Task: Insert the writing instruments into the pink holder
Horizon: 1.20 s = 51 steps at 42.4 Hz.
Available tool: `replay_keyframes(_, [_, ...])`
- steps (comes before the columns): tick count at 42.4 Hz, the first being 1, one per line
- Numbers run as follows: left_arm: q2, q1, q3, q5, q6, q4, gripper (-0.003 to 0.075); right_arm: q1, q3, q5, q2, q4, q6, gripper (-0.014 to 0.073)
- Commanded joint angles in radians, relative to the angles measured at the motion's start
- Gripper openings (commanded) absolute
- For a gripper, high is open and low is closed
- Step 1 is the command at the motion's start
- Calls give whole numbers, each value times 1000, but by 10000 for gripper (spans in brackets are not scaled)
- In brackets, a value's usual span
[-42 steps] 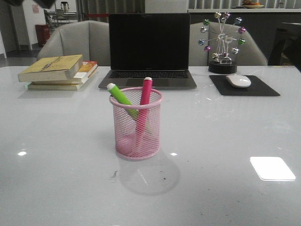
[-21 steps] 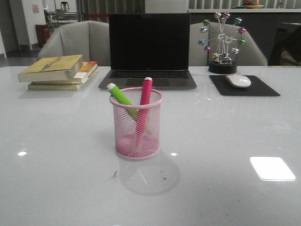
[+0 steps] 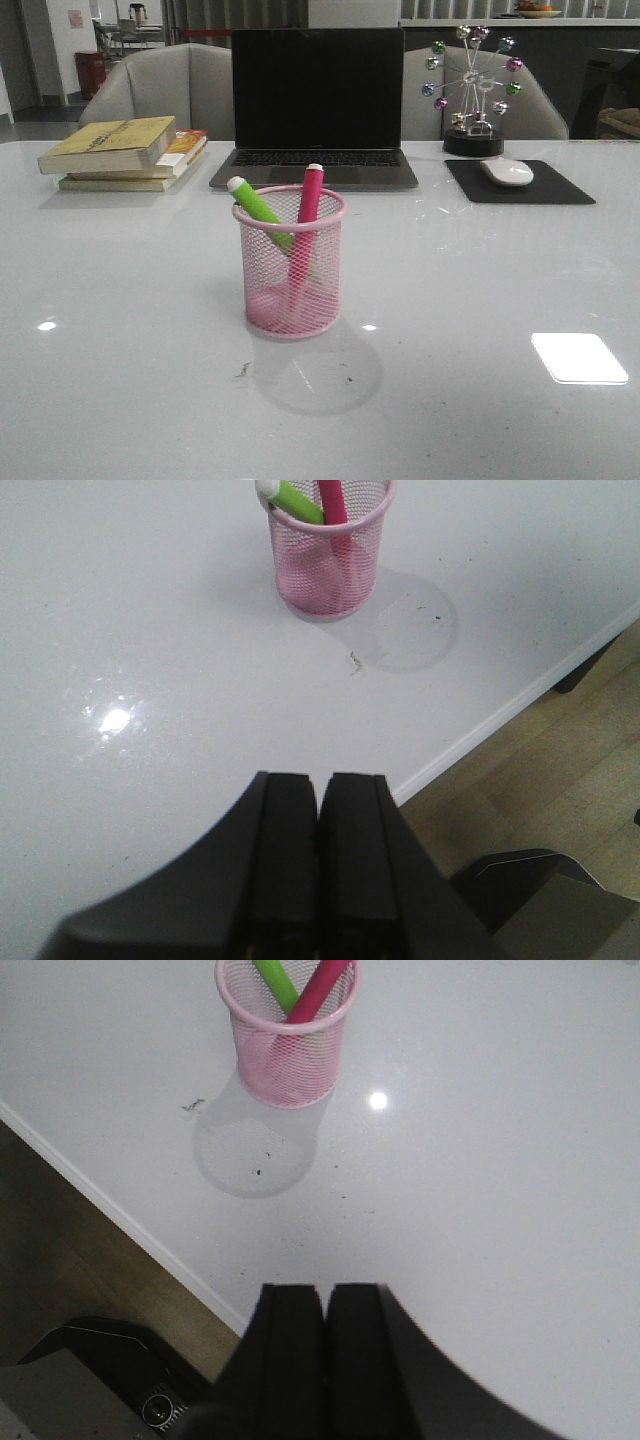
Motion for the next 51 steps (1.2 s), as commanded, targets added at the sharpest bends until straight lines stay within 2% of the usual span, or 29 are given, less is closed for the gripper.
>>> replay_keyframes(1, [-4,-1,-26,-64,-8,-6,92,-9,-24,-55,-11,-14,-12,57])
replay_keyframes(8, [-47,2,-22,-72,-8,6,93,-9,-24,-55,-11,-14,-12,57])
replay_keyframes(13, [-166,114,-5,-114,-6,47,93,-9,-24,-54,-11,-14,-12,57])
replay_keyframes(20, [-430,325,177,-350,-6,53,93,-9,-24,-54,-10,-14,-12,57])
replay_keyframes(27, [-665,462,434,-552,-6,32,93,-9,-24,-54,-10,-14,-12,57])
replay_keyframes(37, [-752,484,574,-720,-6,12,93,-9,-24,-52,-10,-14,-12,57])
replay_keyframes(46, [-752,486,619,-746,-8,-21,93,-9,-24,-54,-10,-14,-12,57])
replay_keyframes(51, [-755,488,682,-859,-11,-36,93,-9,-24,-54,-10,-14,-12,57])
